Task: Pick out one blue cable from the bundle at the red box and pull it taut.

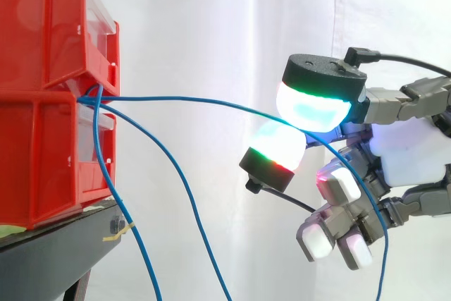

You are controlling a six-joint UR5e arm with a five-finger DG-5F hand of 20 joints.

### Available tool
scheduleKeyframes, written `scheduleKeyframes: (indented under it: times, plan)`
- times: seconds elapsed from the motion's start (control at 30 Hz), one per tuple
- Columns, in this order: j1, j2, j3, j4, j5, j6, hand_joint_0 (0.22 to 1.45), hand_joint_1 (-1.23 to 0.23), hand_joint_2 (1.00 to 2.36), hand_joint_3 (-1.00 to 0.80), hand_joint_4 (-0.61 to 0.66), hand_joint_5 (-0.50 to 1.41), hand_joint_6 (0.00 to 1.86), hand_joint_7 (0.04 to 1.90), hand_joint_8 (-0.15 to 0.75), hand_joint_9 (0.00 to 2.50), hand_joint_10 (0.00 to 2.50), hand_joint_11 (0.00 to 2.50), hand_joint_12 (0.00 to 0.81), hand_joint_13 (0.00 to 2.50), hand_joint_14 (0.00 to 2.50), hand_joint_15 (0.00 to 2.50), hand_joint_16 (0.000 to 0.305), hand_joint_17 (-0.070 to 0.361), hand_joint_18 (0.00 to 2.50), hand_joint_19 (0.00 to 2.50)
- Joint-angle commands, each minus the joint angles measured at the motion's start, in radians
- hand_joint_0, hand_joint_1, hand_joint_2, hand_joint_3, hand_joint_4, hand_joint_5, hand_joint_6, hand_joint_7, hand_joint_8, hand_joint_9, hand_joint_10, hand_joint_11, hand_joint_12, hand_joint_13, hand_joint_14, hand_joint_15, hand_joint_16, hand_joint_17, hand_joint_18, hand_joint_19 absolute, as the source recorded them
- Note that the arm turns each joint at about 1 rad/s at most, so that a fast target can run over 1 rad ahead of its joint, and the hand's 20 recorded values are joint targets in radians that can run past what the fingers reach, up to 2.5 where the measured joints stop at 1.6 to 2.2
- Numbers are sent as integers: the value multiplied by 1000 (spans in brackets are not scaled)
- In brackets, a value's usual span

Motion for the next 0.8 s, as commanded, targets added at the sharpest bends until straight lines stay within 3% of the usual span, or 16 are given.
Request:
scheduleKeyframes:
  times: [0.0,0.27,0.77]
  plan:
    - [3,0,1,3,14,10,640,-823,1019,-165,-41,-22,876,1065,292,1331,24,563,424,1010,20,530,58,131,910,770]
    - [12,0,-1,12,26,38,649,-909,1027,-80,-43,-15,887,1022,285,1398,22,584,412,1062,23,546,57,128,954,731]
    - [35,-1,-1,4,43,52,631,-836,1018,-90,-43,-4,869,1088,287,1482,21,539,445,1114,21,540,65,145,997,735]
